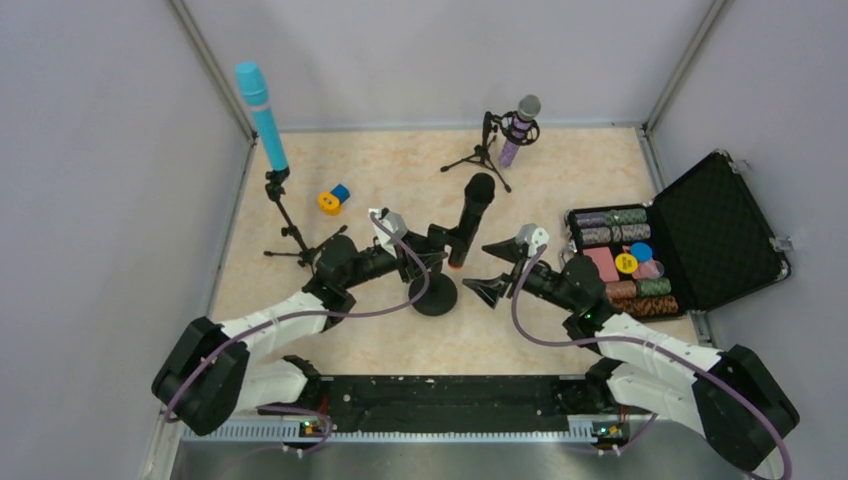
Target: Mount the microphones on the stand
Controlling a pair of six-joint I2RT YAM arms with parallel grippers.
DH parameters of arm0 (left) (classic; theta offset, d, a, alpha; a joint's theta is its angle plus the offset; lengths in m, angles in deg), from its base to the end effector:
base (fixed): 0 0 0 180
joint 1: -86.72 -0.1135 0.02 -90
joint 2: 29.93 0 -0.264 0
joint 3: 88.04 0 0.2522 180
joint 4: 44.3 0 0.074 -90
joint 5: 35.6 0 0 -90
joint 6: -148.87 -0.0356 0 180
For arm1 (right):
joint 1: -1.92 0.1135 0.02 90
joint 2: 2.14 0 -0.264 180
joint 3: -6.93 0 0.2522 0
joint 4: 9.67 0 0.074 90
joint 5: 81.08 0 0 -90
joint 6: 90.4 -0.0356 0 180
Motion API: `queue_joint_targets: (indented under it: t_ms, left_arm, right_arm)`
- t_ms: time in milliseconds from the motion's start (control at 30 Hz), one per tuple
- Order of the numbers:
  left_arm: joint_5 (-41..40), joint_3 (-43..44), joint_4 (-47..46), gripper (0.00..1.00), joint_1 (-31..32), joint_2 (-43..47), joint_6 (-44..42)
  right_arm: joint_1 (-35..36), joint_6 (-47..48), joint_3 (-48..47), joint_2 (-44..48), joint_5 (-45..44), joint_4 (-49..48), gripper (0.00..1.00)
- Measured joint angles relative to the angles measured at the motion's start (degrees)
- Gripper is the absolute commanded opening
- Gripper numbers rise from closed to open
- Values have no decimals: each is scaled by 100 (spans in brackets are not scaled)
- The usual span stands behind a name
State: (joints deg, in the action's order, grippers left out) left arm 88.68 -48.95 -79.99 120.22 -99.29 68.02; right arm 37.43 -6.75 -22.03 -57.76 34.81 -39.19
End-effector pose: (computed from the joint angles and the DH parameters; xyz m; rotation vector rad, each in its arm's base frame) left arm 0.1955 -0.1534 0.2432 0.8130 1.3581 -1.0299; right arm 0.1556 0.1301 0.2235 -0.7548 1.4098 0.9174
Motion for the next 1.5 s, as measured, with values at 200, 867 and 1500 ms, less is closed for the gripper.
queue_joint_targets:
  t_ms: [200, 867, 1500]
  left_arm:
    - [-236, 245, 170, 0, 428, 326, -90]
    - [-1029, 686, -826, 0, 1366, 319, 584]
    - [-1394, 848, -988, 0, 1432, 452, 586]
  right_arm:
    - [0, 7, 59, -304, 219, -472, 88]
    - [490, -162, 245, -1552, 599, -2516, 77]
    - [640, 608, 409, -1657, -232, -2122, 69]
